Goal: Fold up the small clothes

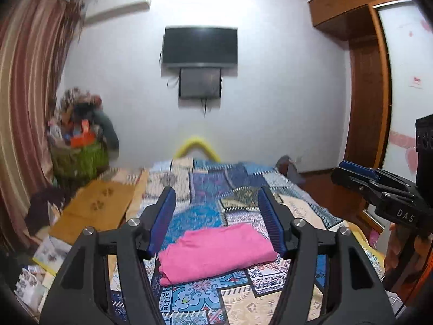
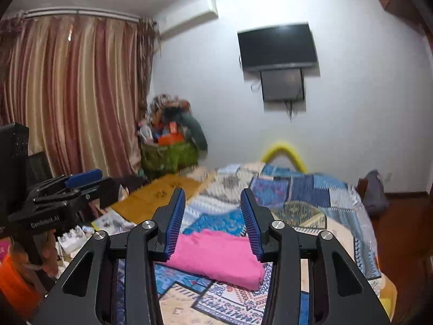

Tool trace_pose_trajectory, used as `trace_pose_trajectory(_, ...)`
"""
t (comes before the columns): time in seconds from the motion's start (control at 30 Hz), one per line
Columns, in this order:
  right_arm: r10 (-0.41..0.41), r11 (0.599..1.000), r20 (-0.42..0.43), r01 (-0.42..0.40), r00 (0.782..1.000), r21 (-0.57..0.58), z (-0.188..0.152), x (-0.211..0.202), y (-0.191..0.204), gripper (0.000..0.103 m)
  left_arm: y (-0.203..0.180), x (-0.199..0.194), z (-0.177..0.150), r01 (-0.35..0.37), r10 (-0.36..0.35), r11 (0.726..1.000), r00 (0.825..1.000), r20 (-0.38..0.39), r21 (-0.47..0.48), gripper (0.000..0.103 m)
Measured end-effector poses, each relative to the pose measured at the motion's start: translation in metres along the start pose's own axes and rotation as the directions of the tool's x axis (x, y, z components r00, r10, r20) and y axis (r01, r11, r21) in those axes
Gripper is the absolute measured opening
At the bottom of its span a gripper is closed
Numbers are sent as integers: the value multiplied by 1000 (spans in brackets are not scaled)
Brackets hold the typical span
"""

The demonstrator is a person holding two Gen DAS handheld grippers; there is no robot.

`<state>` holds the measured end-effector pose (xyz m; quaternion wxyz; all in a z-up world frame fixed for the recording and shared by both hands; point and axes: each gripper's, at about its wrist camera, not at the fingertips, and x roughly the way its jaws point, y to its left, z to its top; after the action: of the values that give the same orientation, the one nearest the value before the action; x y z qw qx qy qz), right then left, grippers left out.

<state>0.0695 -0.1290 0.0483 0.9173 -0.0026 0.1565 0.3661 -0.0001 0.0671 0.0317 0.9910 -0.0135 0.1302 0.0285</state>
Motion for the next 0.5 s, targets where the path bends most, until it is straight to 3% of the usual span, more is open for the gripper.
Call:
trace_pose_trajectory(0.07,-14,1000,34,14,999,-3,-1,-13,8,57,-8,-14,-3,-9,8,1000,999,35,16,74)
trace_pose_trajectory(0.13,-24,1000,57,25,998,-8,-2,-21,12,75,-13,-25,-6,-14,13,1000,999,52,18,90)
trace_pose_trajectory(0.2,-36,999,70,37,997,-13,-4,-26,16,82,-14,-31,-8,-19,18,1000,997,70,9,96)
trace_pose_trajectory(0.27,-51,999,74,52,996,-13,-5,-29,18,85,-14,-36,-10,-23,23,1000,997,80,-3,100)
trace_pose_trajectory(0.4,-61,998,60,62,996,-1,-8,-24,15,103,-9,-42,-11,-18,22,999,996,83,-43,103)
trace_pose_trajectory(0.5,-79,997,62,80,995,-13,-12,-26,16,103,-7,-43,-13,-28,33,998,996,77,-57,103)
